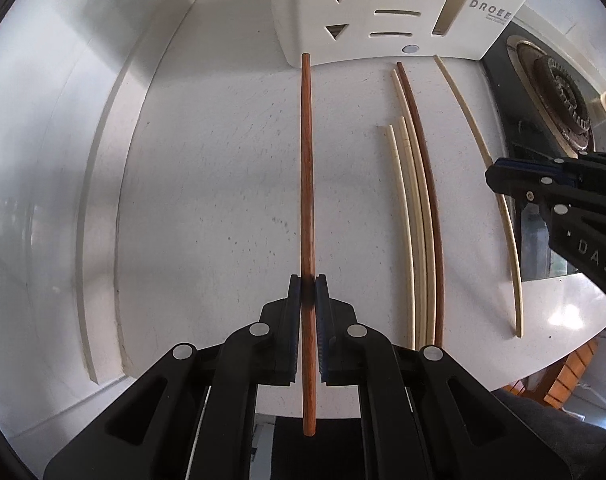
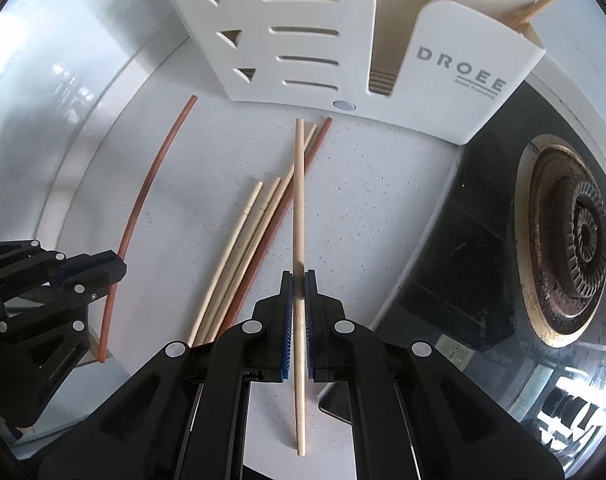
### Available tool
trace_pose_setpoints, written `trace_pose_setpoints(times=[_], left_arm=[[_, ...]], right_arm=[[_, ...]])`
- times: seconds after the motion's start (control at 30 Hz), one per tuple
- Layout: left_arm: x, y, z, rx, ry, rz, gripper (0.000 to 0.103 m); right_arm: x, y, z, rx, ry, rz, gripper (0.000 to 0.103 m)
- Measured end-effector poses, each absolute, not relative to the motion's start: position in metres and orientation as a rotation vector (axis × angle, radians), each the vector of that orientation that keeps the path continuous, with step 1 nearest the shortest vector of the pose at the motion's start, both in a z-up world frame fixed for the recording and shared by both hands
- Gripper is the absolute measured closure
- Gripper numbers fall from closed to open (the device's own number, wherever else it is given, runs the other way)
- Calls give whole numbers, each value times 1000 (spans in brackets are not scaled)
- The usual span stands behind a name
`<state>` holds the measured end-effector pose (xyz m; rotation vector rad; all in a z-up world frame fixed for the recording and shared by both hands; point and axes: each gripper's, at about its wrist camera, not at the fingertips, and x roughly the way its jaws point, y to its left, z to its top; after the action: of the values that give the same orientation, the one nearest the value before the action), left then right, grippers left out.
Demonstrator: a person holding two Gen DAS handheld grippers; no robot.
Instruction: Organize utensils
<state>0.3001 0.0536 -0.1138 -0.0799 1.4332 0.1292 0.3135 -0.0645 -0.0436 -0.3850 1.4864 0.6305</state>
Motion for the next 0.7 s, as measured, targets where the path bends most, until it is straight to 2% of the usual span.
trace_pose_setpoints(times=[0.3, 0.7], left_arm=[[284, 66, -108, -94, 1365, 178, 97], [284, 83, -68, -143, 1213, 236, 97]], right_arm=[[320, -76, -10, -360, 1392, 691, 97], [319, -77, 31, -351, 1229, 737, 97]])
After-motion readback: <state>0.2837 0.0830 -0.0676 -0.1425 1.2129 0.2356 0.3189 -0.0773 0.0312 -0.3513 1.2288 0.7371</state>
